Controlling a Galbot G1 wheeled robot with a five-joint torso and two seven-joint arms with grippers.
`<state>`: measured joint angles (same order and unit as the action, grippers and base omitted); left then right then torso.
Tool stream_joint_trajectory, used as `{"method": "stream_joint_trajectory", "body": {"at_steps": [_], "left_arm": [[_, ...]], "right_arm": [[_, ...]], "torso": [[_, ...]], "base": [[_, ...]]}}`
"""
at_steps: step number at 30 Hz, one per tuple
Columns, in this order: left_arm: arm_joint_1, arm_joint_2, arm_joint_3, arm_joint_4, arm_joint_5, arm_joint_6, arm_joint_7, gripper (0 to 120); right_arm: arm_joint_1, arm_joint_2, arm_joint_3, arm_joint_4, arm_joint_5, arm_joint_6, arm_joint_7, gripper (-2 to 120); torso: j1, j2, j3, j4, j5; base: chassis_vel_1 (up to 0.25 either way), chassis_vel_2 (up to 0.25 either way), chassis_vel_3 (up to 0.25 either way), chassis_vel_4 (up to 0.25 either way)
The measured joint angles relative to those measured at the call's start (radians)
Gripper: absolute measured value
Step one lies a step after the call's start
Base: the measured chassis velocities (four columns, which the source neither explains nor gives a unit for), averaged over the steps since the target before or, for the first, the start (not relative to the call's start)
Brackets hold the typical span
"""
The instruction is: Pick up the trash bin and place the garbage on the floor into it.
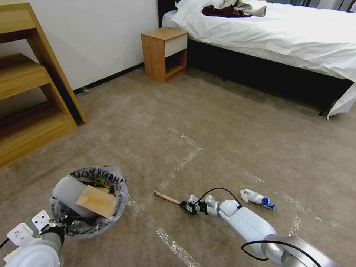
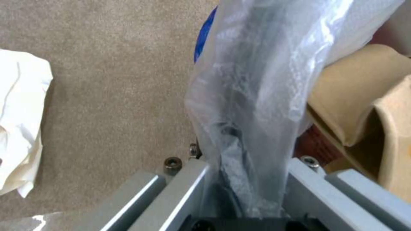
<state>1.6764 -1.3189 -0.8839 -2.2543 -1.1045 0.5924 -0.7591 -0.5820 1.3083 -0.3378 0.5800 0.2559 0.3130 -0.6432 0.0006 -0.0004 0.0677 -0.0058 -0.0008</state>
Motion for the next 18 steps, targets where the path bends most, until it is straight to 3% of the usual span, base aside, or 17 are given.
{"method": "stream_joint_trajectory", "body": {"at_steps": [8,18], "left_arm": [[0.025,-0.003,-0.02,-0.047,-0.03,0.012,-0.014,0],[0.035,-0.008,-0.035,-0.09,-0.074,0.018,-0.037,0]], "right_arm": [[0.053,-0.05,0.146,0.165,-0.021,0.078,0.023,0],[0.092,-0.254,0.232,0.558,0.207,0.041,0.09,0]], "torso": [[0.0,0.0,0.0,0.0,-0.0006],[0.0,0.0,-0.001,-0.0009,-0.0005]], "base": [[0.0,0.0,0.0,0.0],[0.0,0.0,0.0,0.0]]}}
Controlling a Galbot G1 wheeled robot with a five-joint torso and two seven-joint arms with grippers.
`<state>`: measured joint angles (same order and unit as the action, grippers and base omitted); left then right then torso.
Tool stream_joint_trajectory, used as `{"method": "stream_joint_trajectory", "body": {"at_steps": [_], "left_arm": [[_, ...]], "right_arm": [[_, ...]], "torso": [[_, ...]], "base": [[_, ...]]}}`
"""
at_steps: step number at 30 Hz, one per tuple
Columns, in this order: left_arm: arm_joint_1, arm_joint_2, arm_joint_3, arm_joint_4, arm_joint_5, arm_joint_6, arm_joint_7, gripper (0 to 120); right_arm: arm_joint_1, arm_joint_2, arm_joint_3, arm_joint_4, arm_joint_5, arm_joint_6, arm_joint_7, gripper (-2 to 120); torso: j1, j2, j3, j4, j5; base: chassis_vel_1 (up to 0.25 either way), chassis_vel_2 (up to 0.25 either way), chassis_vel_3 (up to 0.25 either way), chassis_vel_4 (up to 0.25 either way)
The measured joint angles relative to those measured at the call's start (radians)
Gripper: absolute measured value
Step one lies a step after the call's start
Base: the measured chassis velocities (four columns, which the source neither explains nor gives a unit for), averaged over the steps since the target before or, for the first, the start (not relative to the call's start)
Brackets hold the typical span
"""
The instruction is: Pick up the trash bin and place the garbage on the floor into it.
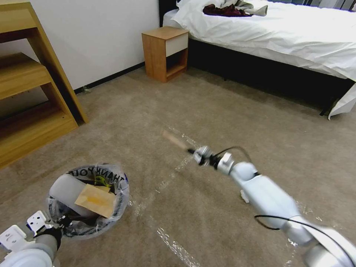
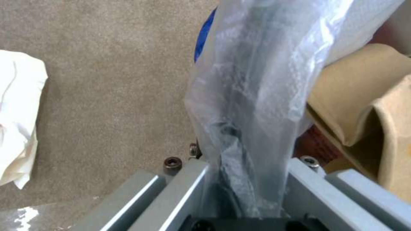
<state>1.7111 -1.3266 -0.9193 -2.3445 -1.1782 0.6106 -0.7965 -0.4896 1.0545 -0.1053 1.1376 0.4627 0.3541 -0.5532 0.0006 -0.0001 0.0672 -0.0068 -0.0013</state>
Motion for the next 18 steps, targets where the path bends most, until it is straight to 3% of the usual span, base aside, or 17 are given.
{"method": "stream_joint_trajectory", "body": {"at_steps": [5,8,9,12,18], "left_arm": [[0.007,0.0,-0.005,-0.009,-0.01,0.0,-0.005,0],[0.011,-0.001,-0.009,-0.017,-0.037,0.001,-0.013,0],[0.011,-0.001,-0.009,-0.017,-0.037,0.001,-0.013,0],[0.009,-0.001,-0.009,-0.026,-0.059,0.004,-0.025,0],[0.012,-0.007,-0.006,-0.039,-0.09,0.016,-0.035,0]], "right_arm": [[0.011,-0.029,0.025,0.088,0.052,-0.008,0.013,0],[0.024,-0.048,0.027,0.188,0.203,0.003,-0.001,0],[0.024,-0.048,0.027,0.188,0.203,0.003,-0.001,0],[0.034,-0.062,-0.007,0.316,0.428,-0.012,-0.012,0],[0.045,-0.038,-0.085,0.451,0.522,-0.051,-0.016,0]], "torso": [[0.0,0.0,0.0,0.0007,0.0002],[0.0,0.0,0.0,0.0004,0.0001],[0.0,0.0,0.0,0.0004,0.0001],[0.0,0.0,0.0,0.0006,0.0],[0.0,0.0,0.0,0.0004,-0.0002]], "base": [[0.0,0.0,0.0,0.0],[0.0,0.0,0.0,0.0],[0.0,0.0,0.0,0.0],[0.0,0.0,0.0,0.0],[0.0,0.0,0.0,0.0]]}}
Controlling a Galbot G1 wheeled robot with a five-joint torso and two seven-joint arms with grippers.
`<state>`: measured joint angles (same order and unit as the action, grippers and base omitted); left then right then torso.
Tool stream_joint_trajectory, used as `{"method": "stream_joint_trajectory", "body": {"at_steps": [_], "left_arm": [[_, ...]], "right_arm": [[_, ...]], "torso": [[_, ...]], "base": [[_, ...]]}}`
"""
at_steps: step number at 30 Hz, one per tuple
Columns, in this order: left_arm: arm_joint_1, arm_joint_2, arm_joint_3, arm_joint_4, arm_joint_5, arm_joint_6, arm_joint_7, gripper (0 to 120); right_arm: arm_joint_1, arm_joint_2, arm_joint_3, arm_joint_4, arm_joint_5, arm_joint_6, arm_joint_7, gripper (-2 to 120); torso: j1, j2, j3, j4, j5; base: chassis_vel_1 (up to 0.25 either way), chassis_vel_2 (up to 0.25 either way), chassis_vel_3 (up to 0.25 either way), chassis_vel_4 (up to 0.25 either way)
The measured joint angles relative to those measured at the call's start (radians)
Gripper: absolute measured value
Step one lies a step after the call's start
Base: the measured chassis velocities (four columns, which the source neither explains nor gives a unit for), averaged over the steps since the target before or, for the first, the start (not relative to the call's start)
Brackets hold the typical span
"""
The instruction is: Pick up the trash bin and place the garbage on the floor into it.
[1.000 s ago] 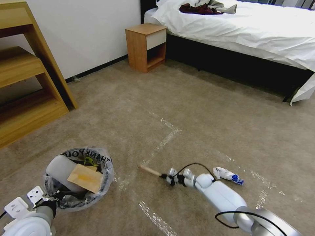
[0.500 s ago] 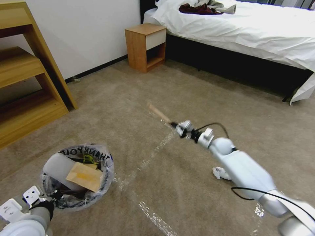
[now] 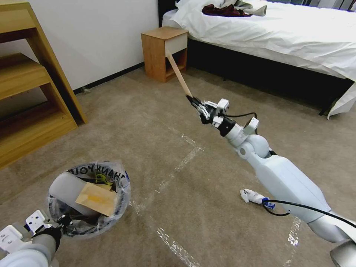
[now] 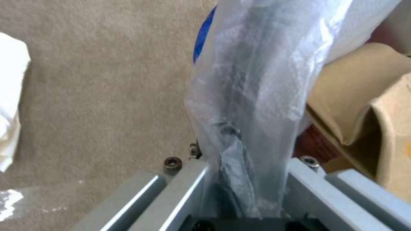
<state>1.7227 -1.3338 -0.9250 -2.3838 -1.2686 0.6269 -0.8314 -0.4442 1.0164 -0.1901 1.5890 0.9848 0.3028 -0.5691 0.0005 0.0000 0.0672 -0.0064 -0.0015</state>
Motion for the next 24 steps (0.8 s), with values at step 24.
{"method": "stream_joint_trajectory", "body": {"at_steps": [24], "left_arm": [[-0.012,-0.018,0.006,-0.015,-0.058,0.004,-0.022,0]], "right_arm": [[0.161,0.356,-0.531,-0.127,-0.022,0.024,-0.057,0]], "torso": [[0.0,0.0,0.0,0.0002,-0.0002]], "base": [[0.0,0.0,0.0,0.0]]}}
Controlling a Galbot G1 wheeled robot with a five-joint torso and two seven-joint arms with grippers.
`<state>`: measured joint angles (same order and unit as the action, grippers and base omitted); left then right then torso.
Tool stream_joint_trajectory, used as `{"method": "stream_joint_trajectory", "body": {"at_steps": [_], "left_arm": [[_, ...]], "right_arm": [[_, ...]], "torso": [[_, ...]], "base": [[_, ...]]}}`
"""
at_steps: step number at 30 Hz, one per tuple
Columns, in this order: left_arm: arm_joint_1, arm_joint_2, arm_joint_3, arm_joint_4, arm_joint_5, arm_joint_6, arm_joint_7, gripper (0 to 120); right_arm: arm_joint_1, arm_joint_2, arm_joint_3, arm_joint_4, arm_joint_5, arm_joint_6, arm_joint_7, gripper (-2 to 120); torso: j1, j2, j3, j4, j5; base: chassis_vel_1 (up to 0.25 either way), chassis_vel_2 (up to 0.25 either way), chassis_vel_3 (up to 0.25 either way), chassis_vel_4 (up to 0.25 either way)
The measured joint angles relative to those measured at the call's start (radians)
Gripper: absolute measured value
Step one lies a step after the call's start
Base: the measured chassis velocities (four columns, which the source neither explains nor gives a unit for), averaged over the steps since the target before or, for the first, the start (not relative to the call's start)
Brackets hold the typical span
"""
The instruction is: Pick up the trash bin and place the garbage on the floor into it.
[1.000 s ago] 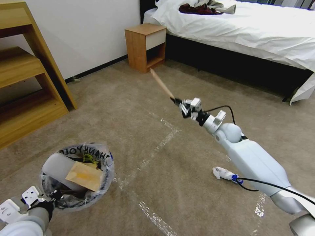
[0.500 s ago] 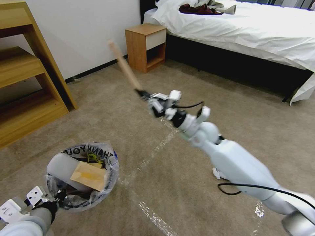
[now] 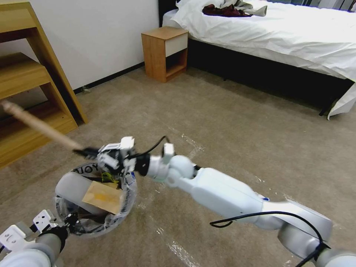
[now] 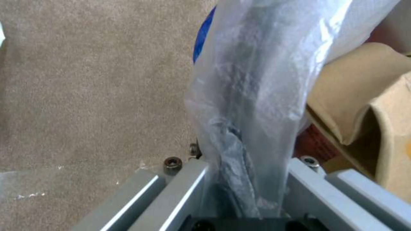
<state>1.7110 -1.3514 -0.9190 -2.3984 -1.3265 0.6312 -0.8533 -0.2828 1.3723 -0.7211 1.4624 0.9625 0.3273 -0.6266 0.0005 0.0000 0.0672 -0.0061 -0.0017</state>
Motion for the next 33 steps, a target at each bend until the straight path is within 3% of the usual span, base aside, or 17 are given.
{"method": "stream_joint_trajectory", "body": {"at_steps": [7,33], "left_arm": [[0.0,0.0,0.0,-0.003,-0.002,0.0,0.0,0],[0.008,0.008,0.0,-0.021,-0.01,-0.001,-0.01,0]], "right_arm": [[-0.014,0.035,-0.046,-0.066,-0.026,0.014,-0.011,0],[-0.108,0.039,-0.025,-0.26,-0.142,0.067,-0.063,0]], "torso": [[0.0,0.0,0.0,-0.0001,0.0002],[0.0,0.0,0.0,-0.0001,0.0003]], "base": [[0.0,0.0,0.0,0.0],[0.0,0.0,0.0,0.0]]}}
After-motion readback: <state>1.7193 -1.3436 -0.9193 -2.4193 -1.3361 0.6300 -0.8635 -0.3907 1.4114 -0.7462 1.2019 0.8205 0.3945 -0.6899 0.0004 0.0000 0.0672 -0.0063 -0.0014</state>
